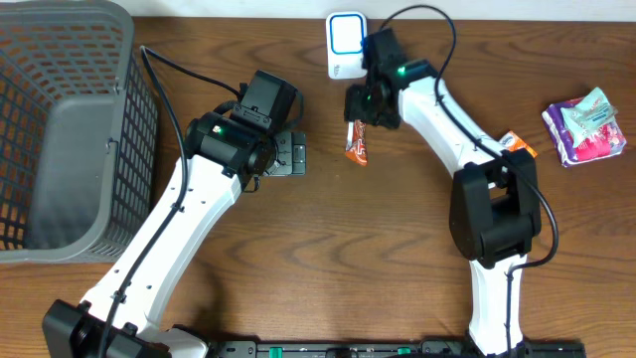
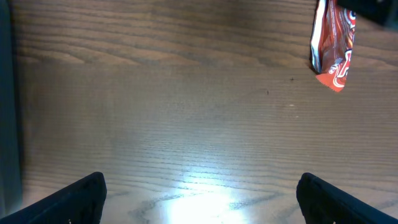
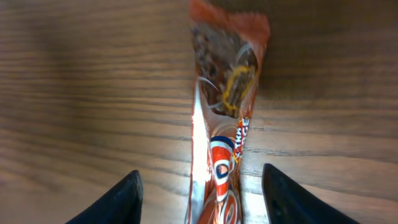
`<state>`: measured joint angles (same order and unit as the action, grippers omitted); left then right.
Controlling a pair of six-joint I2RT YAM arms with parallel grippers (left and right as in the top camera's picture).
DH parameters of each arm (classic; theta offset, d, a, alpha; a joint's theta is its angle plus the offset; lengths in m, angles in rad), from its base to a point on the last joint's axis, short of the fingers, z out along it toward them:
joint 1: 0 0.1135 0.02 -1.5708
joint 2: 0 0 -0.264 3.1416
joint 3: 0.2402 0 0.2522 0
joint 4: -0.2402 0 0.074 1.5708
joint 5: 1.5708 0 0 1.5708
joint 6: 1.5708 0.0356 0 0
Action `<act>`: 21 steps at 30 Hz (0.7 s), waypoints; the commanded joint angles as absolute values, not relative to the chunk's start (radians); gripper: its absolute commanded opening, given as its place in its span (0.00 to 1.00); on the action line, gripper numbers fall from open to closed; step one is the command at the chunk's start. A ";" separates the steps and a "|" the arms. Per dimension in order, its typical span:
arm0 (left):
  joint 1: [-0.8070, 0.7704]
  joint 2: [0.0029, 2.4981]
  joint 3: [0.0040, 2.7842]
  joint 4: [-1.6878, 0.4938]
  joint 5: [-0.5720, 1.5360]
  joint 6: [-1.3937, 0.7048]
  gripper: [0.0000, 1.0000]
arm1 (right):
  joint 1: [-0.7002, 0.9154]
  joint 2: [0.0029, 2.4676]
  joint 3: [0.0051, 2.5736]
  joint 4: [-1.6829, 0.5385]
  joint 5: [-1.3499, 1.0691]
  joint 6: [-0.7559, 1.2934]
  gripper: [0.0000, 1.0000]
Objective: Scan the item barcode
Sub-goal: 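Reach the right gripper to the chocolate bar and grasp it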
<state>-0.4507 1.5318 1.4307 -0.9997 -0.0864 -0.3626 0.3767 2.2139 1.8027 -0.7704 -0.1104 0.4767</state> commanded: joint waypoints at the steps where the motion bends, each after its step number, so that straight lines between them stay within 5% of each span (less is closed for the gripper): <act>1: -0.450 1.532 1.429 -1.005 -0.105 -0.368 0.98 | 0.391 2.218 1.740 -0.725 -0.076 0.530 0.52; 4: -0.450 1.532 1.429 -1.005 -0.105 -0.368 0.98 | 0.400 2.218 1.702 -0.689 -0.076 0.527 0.41; 8: -0.450 1.532 1.429 -1.005 -0.105 -0.367 0.98 | 0.401 2.218 1.694 -0.680 -0.076 0.526 0.11; 11: -0.450 1.532 1.429 -1.006 -0.105 -0.368 0.98 | 0.401 2.218 1.694 -0.665 -0.076 0.526 0.10; 13: -0.450 1.532 1.429 -1.005 -0.105 -0.368 0.98 | 0.400 2.218 1.694 -0.666 -0.076 0.526 0.17; 16: -0.450 1.532 1.429 -1.006 -0.105 -0.368 0.98 | 0.400 2.218 1.693 -0.681 -0.056 0.526 0.59; 21: -0.450 1.532 1.429 -1.006 -0.105 -0.368 0.98 | 0.411 2.224 1.663 -0.675 -0.038 0.527 0.60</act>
<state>-0.4507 1.5318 1.4307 -0.9997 -0.0864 -0.3626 0.3973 2.2158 1.6905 -0.6807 -0.0631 0.5228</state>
